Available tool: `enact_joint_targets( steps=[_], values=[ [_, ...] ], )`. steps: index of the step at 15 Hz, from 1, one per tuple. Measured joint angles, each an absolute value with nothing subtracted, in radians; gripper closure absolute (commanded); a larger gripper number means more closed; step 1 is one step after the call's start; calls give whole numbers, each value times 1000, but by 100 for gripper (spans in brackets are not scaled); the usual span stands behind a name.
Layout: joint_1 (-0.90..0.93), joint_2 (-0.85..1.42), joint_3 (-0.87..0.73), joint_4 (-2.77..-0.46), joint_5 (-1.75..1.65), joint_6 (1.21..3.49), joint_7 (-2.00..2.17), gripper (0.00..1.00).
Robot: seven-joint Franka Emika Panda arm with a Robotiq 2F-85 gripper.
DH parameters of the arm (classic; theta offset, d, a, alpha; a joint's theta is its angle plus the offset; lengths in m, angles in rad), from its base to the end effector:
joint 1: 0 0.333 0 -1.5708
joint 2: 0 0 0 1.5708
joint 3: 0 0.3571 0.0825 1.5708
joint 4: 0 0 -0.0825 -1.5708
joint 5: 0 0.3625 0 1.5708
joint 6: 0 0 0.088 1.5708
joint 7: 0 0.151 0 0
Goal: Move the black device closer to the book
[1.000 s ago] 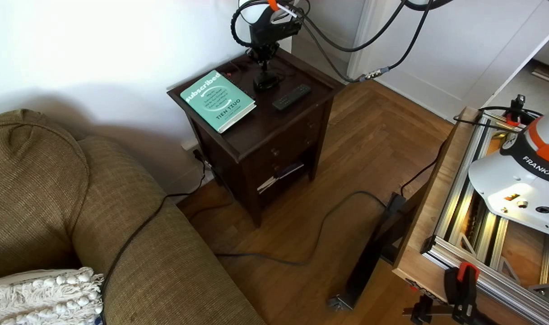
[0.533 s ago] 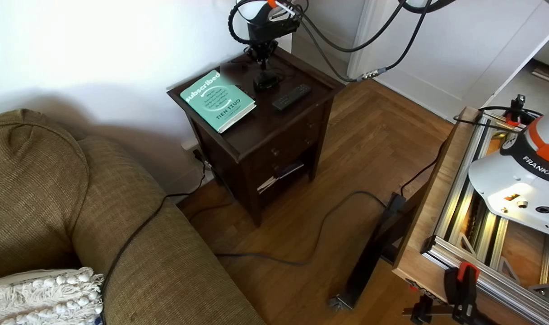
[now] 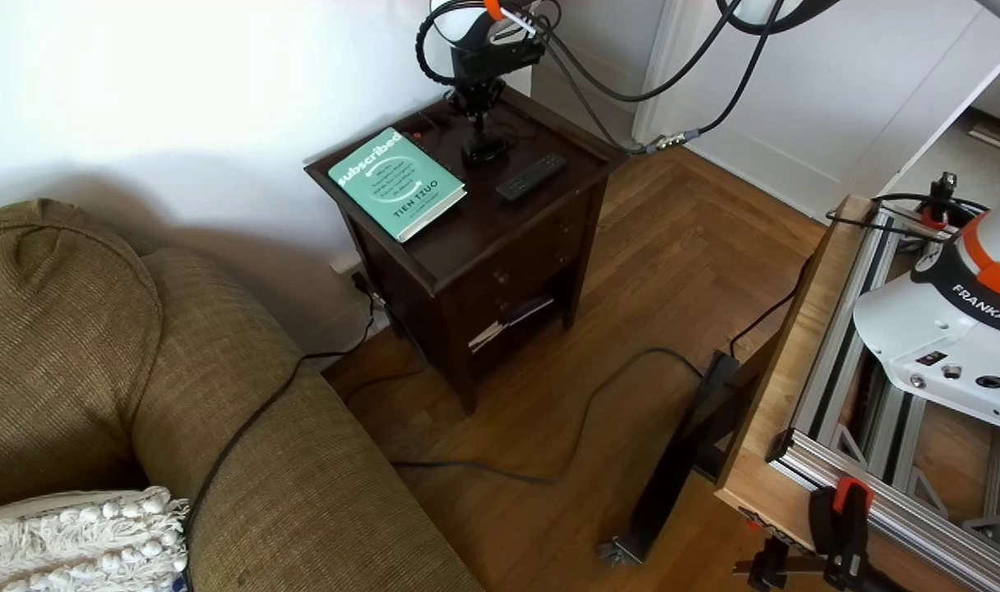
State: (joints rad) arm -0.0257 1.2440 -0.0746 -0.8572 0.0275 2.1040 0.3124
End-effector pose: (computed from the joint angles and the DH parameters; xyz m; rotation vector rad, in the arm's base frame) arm 0.8061 -0.0537 0.1076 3.0411 -0.5784 0.0159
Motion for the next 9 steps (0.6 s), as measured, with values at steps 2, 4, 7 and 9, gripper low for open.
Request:
enact_joint_targets(
  steps=[2,4,7,9],
  values=[
    [-27,1249,-75,-848,30,2100,312,100],
    [-27,1253,-75,-840,30,2092,312,100],
    [-27,1255,-75,-834,30,2080,312,100],
    [-25,1256,-75,-833,30,2075,312,100]
  ],
)
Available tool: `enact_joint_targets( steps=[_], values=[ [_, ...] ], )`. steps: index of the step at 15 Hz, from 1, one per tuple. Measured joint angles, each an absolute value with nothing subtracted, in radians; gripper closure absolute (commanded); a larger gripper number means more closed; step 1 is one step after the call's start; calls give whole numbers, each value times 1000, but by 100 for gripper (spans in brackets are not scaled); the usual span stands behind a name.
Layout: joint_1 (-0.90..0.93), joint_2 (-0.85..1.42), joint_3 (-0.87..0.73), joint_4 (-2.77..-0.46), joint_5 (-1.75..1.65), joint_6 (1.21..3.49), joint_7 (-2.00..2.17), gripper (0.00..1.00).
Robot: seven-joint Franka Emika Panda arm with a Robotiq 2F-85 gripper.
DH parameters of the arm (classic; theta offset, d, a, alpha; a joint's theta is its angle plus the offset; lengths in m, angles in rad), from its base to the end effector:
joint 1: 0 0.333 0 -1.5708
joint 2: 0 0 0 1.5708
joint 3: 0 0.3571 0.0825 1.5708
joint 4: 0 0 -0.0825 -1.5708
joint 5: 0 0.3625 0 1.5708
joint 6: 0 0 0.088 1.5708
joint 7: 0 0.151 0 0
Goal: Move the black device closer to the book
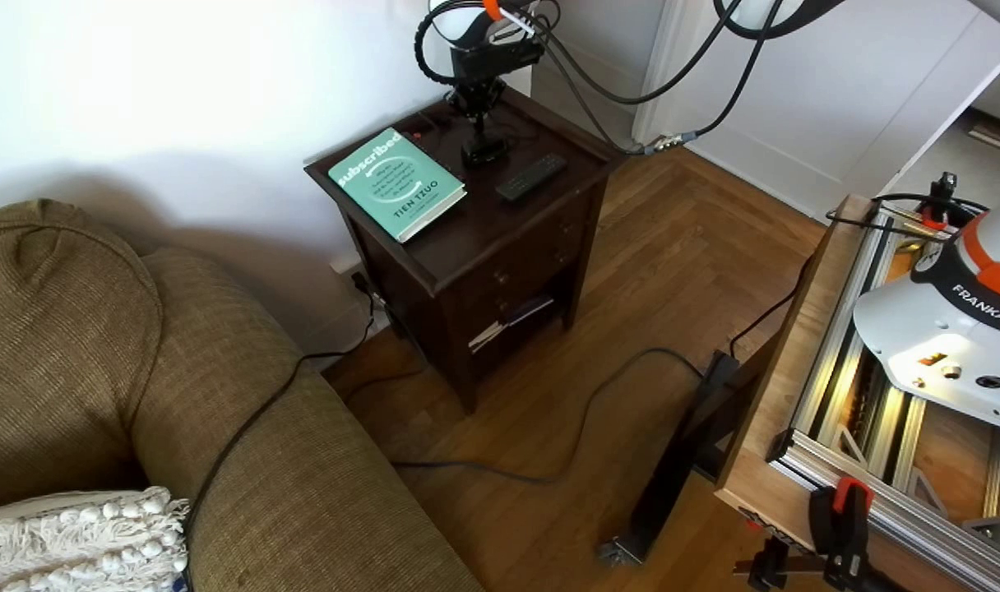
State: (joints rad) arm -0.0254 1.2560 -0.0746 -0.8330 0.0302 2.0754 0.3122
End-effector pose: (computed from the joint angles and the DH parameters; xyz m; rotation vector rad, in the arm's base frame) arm 0.8054 -0.0525 0.1061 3.0412 -0.5785 -0.0097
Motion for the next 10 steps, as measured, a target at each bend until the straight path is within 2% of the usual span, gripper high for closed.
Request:
enact_joint_targets(
  steps=[10],
  values=[
    [-10,1256,-41,-828,32,2037,307,100]
  ],
)
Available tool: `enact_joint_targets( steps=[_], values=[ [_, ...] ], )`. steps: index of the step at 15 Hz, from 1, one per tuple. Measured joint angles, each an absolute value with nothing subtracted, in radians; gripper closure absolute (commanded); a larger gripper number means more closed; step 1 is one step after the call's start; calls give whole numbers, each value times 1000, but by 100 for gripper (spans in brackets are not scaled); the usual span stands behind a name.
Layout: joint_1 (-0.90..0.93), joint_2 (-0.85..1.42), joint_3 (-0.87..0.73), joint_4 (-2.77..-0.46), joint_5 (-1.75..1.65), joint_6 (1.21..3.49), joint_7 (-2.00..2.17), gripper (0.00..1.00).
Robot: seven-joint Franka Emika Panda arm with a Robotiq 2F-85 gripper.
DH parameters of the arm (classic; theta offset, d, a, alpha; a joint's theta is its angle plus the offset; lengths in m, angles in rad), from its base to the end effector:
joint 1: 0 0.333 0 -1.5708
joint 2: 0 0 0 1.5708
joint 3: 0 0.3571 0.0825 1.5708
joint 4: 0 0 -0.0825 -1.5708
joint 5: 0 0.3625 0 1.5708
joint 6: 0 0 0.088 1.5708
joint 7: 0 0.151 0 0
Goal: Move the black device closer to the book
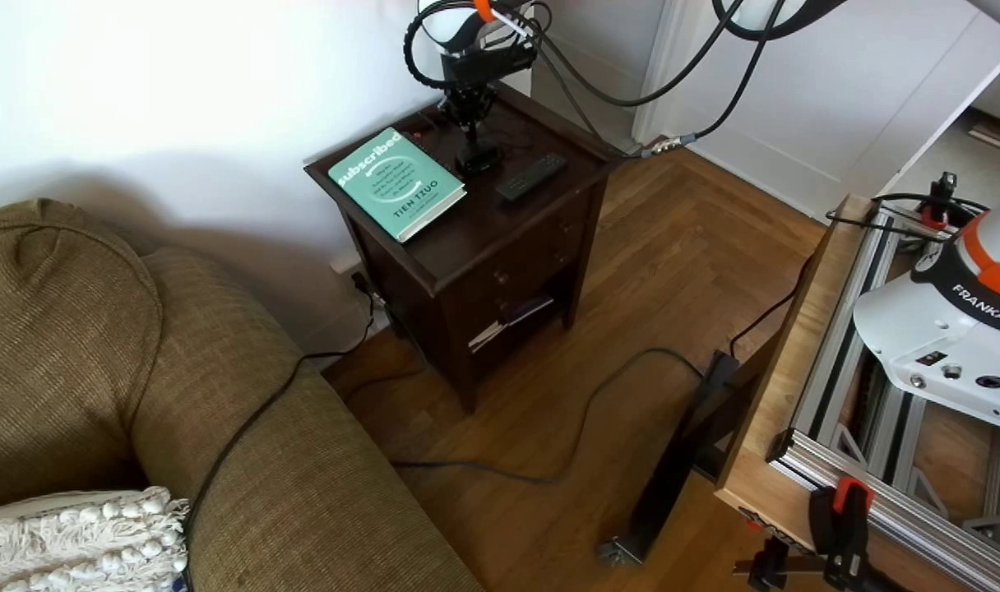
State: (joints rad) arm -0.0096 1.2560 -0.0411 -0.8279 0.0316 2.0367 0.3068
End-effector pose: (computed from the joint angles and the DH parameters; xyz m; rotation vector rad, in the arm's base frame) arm 0.8019 -0.0238 0.1044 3.0768 -0.5359 -0.0696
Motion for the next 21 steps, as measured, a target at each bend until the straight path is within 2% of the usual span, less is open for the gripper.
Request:
enact_joint_targets(
  steps=[6,21],
  values=[
    [-18,1258,5,-826,80,2025,307,100],
    [-2,1248,-24,-809,75,2014,324,100]
  ],
)
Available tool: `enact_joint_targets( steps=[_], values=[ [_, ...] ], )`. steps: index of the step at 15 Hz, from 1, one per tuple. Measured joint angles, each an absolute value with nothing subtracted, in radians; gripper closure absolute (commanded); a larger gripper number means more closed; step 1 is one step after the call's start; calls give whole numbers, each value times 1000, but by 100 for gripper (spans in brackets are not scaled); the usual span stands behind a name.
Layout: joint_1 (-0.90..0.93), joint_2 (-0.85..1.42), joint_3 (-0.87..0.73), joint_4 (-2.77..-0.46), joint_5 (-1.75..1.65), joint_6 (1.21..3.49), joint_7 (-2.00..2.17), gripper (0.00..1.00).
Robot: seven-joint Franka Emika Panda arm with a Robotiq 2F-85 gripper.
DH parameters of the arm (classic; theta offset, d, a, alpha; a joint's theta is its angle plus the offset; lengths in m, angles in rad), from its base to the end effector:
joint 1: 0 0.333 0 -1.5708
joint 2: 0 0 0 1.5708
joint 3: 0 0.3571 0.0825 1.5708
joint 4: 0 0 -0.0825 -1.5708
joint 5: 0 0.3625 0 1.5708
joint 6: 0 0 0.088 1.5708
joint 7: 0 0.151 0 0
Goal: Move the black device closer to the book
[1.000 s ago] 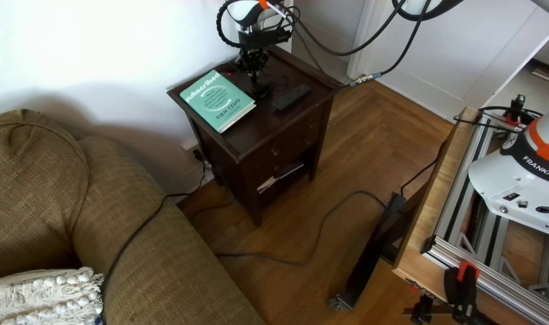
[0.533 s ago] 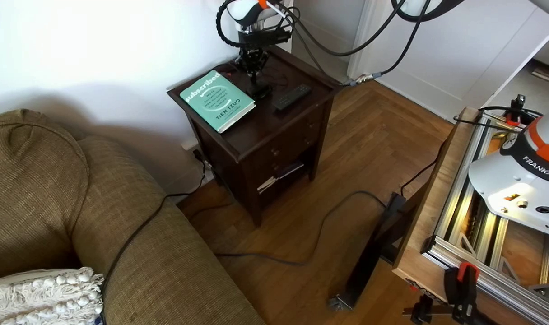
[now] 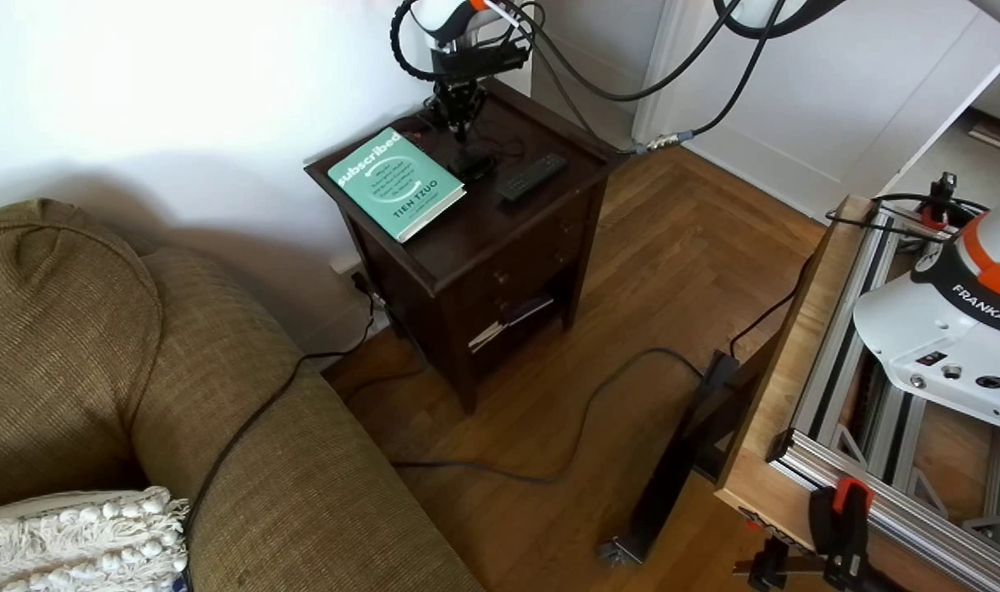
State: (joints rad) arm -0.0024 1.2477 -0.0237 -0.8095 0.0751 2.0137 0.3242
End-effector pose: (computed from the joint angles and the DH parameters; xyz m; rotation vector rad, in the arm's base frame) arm 0.8053 -0.0054 0.1171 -3.0508 0.5682 0.0768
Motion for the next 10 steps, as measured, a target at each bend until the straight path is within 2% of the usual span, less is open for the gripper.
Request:
enact_joint_targets(
  steps=[2,10],
  values=[
    [1,1240,-40,-810,64,2007,336,73],
    [10,1145,-36,-847,59,1992,327,15]
  ],
)
